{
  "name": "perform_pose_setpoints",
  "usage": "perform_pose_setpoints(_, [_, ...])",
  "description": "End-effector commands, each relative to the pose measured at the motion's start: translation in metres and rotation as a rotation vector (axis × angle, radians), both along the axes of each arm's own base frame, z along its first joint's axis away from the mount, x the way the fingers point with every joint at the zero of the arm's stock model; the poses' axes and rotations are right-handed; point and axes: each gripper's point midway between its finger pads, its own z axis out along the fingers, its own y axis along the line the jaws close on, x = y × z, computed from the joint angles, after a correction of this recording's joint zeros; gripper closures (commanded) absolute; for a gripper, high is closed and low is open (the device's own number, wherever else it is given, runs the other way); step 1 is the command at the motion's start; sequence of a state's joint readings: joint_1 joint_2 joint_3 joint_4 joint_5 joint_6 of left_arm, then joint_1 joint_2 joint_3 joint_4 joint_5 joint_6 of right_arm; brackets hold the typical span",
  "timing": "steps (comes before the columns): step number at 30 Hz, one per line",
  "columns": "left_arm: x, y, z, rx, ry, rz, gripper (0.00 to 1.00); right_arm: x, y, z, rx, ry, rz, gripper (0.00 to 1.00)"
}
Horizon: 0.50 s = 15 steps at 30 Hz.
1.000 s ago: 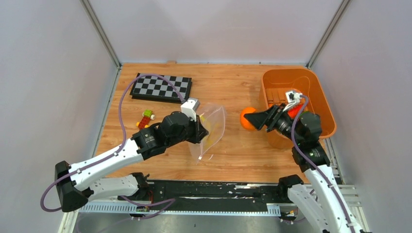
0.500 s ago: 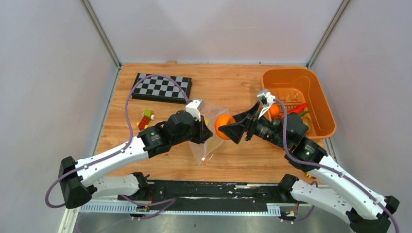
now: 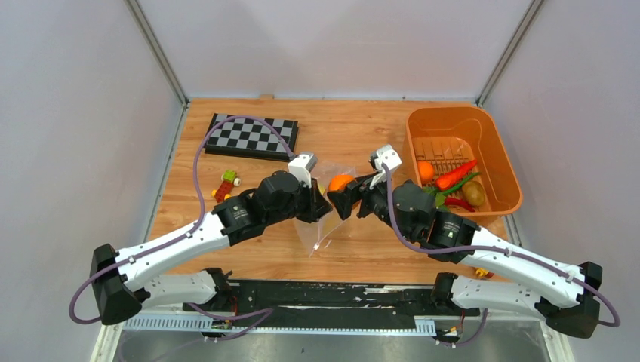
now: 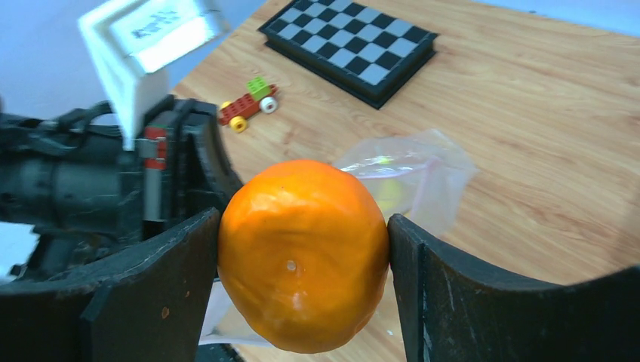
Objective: Place the food in the zip-top bag and seal the zipper
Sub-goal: Place the fake fruit in the zipper food storage bag.
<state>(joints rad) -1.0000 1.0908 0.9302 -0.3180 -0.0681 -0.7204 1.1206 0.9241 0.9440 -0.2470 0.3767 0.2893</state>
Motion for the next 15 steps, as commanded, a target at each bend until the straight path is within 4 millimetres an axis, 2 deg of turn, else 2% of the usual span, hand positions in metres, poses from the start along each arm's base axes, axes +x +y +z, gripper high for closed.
perform_pose_setpoints(1, [0.002,-0.001,0.041,-0.095,-0.055,0.009,1.00,0.015,-0.020,0.009,-0.003,-0.080,-0.119,0.56])
perform_pose_setpoints(6, [0.000,-0.003,0.049,-0.123,-0.058,0.000,1.00,0.017,-0.022,0.001,-0.065,-0.089,-0.123,0.50])
perform_pose_setpoints(12, [-0.003,-0.005,0.056,-0.161,-0.048,-0.009,1.00,0.012,-0.006,0.002,-0.030,-0.097,-0.064,0.45])
perform_pose_setpoints(15, [-0.005,-0.004,0.066,-0.194,-0.052,-0.007,1.00,0.018,-0.009,-0.005,-0.090,-0.081,-0.102,0.41])
